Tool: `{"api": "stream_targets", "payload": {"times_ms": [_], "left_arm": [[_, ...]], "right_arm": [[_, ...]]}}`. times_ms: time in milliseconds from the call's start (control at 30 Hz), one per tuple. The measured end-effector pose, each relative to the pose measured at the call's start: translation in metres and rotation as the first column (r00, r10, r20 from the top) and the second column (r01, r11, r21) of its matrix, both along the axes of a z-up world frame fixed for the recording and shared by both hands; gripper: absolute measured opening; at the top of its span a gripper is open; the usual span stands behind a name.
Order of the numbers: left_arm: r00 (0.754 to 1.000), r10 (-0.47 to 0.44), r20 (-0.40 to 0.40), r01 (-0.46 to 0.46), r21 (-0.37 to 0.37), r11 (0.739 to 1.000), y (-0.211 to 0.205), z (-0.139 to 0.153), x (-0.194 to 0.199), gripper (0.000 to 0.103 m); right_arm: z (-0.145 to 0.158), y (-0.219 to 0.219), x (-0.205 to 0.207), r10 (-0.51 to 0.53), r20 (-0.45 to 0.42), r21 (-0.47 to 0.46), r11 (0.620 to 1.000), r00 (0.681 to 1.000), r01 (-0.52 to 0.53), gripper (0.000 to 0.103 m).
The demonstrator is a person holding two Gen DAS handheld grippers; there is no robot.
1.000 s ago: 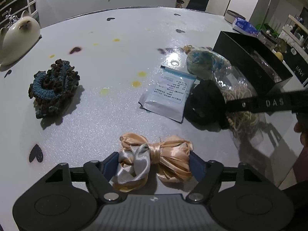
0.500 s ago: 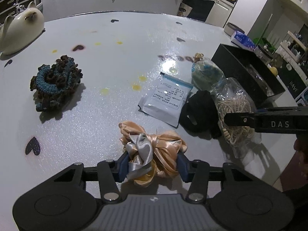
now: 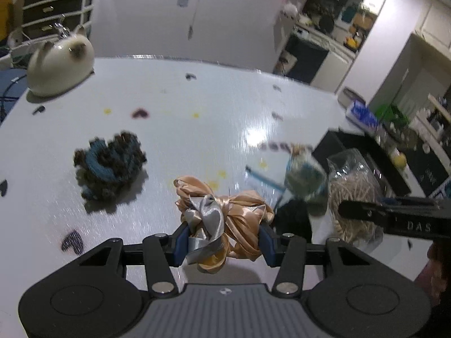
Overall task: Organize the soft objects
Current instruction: 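Lift the ribbon bow and white cord bag and carry them over the black box, then lower the white cord bag into the box with the right tool while the left tool lowers the bow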
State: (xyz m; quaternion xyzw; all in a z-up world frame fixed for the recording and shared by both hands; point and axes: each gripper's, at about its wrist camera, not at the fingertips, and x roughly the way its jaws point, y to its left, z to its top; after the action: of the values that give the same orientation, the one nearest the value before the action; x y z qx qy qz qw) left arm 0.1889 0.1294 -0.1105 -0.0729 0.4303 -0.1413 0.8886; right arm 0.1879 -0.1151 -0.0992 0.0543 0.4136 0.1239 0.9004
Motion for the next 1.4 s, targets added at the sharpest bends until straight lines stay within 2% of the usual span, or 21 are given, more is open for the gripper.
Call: {"api": "stream_targets", "payload": {"times_ms": [333, 567, 733, 900, 1067, 1167, 1400], "left_arm": [[0.991, 0.084, 0.100, -0.078, -0.063, 0.995, -0.011, 0.037, 0.005, 0.051], [0.986, 0.097, 0.133, -0.087, -0.082, 0.993, -0.047, 0.053, 0.013, 0.051], [0.984, 0.101, 0.147, -0.087, -0.103, 0.991, -0.077, 0.062, 0.022, 0.051], [0.985, 0.089, 0.150, -0.071, -0.125, 0.990, -0.106, 0.071, 0.035, 0.051], [0.989, 0.065, 0.134, -0.042, -0.164, 0.986, -0.129, 0.077, 0.051, 0.051], [0.991, 0.050, 0.123, -0.025, -0.193, 0.981, -0.144, 0.081, 0.063, 0.051], [0.996, 0.008, 0.087, 0.012, -0.228, 0.974, -0.177, 0.081, 0.090, 0.051]], "right_arm": [[0.037, -0.026, 0.000, 0.006, 0.121, 0.044, 0.999, 0.993, -0.011, 0.050], [0.055, -0.072, 0.009, -0.021, 0.161, 0.086, 0.996, 0.987, 0.007, 0.050], [0.058, -0.109, 0.020, -0.052, 0.158, 0.118, 0.992, 0.986, 0.034, 0.050], [0.048, -0.153, 0.037, -0.111, 0.120, 0.189, 0.978, 0.987, 0.087, 0.050], [0.022, -0.184, 0.056, -0.137, 0.045, 0.254, 0.960, 0.990, 0.121, 0.050], [0.001, -0.188, 0.067, -0.124, -0.017, 0.250, 0.960, 0.992, 0.125, 0.050], [-0.041, -0.173, 0.083, -0.057, -0.153, 0.175, 0.981, 0.987, 0.084, 0.051]]}}
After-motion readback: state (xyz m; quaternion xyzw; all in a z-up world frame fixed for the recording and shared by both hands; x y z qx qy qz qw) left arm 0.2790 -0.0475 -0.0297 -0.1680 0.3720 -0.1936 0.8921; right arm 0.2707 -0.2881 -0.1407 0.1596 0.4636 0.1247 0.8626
